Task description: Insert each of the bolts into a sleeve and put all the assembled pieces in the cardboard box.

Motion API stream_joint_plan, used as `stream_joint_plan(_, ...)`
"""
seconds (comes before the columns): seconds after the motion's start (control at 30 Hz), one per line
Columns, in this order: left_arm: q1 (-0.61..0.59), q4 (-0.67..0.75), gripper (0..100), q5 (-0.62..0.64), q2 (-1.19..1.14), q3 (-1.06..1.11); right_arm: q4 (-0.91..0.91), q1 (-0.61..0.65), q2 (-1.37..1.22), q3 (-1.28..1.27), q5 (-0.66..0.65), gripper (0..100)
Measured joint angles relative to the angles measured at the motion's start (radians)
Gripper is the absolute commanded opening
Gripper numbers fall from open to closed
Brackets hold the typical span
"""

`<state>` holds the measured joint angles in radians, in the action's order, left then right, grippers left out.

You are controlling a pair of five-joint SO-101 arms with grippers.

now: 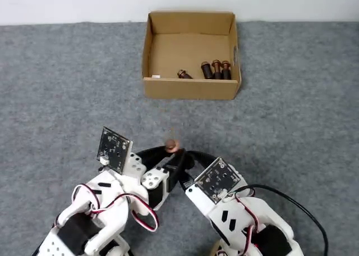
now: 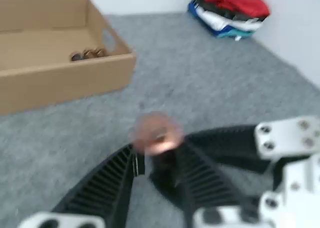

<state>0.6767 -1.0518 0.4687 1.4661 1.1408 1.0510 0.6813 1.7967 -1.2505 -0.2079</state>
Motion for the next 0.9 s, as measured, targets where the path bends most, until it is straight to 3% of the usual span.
stream_joint_plan(0.17, -0.020, -0.141, 28, 0.000, -0.002, -0.069, 0.002, 0.006, 0.003, 0.005, -0.002, 0.8)
stream_joint_plan(0.47, -0.203, -0.304, 28, -0.015, -0.003, -0.204, -0.002, -0.008, 0.003, -0.003, 0.000, 0.8)
stream_joint_plan(0.53, -0.256, -0.325, 23, -0.015, -0.003, -0.207, -0.002, -0.037, 0.003, -0.003, 0.000, 0.8)
stream_joint_plan(0.67, -0.387, -0.328, 1, -0.015, -0.003, -0.204, -0.002, -0.110, 0.003, -0.003, 0.000, 0.8)
stream_joint_plan(0.9, -0.605, -0.203, 0, -0.028, -0.003, 0.005, -0.002, -0.288, 0.005, -0.014, 0.104, 0.8)
